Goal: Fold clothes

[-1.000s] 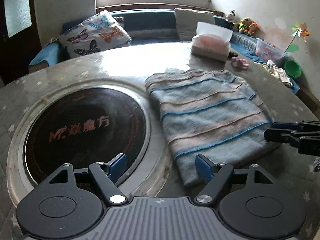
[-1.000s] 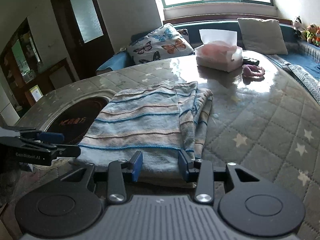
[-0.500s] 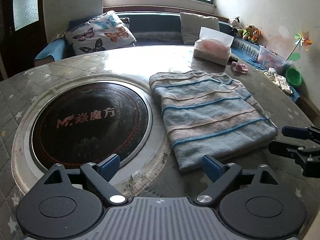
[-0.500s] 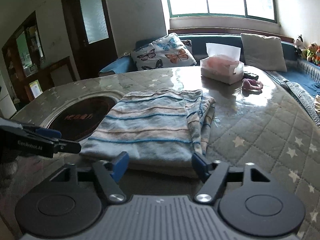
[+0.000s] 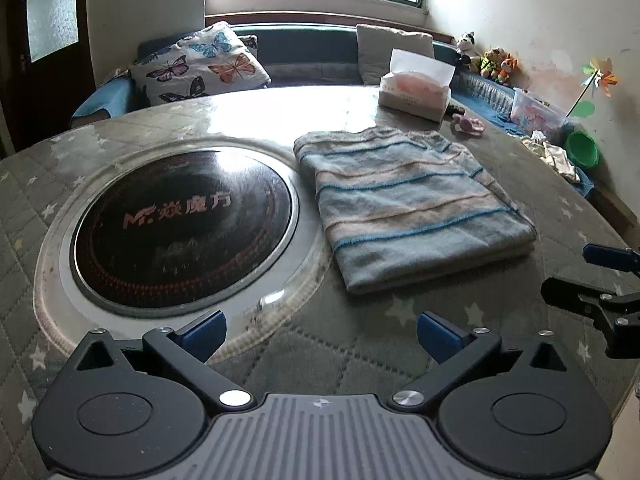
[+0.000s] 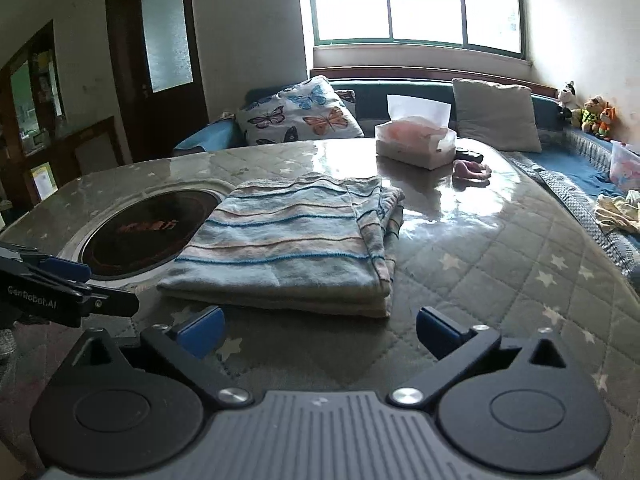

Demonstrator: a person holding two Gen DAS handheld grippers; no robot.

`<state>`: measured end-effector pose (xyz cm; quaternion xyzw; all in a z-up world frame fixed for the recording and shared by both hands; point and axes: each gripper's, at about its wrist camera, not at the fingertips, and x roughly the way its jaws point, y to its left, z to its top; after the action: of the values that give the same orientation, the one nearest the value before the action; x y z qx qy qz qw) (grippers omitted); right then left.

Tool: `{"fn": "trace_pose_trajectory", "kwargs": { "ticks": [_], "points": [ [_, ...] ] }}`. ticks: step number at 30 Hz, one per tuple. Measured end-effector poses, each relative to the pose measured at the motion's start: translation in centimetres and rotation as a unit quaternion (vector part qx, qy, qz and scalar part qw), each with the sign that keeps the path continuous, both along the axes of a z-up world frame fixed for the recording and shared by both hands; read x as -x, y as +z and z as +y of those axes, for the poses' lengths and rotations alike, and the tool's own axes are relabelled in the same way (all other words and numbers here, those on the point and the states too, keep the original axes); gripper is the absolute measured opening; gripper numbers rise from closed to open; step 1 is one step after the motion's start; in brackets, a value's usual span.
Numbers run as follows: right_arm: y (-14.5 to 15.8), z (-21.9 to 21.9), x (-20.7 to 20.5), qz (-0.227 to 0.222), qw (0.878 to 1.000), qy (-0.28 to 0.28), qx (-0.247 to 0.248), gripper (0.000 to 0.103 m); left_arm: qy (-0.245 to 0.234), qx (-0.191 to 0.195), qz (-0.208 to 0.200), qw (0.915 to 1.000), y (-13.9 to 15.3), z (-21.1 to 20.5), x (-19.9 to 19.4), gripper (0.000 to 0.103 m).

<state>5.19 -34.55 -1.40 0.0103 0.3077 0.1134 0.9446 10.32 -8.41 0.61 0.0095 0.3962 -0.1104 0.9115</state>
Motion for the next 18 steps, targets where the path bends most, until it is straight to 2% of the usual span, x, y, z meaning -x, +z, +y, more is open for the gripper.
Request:
{"fn": "trace_pose_trajectory", "kwargs": {
  "ticks": [13, 18],
  "points": [
    [-1.0, 2.1, 2.1, 0.006, 1.000, -0.024, 0.011, 0.103, 0.000, -0.023, 0.009, 0.9997, -1.0, 0.9, 2.7, 0.103],
    [-1.5, 2.8, 3.0, 0.013, 0.999, -0.033, -0.002, 0.103, -0.002, -0.026, 0.005, 0.9997, -1.1, 1.2, 3.5, 0.103]
  ]
}}
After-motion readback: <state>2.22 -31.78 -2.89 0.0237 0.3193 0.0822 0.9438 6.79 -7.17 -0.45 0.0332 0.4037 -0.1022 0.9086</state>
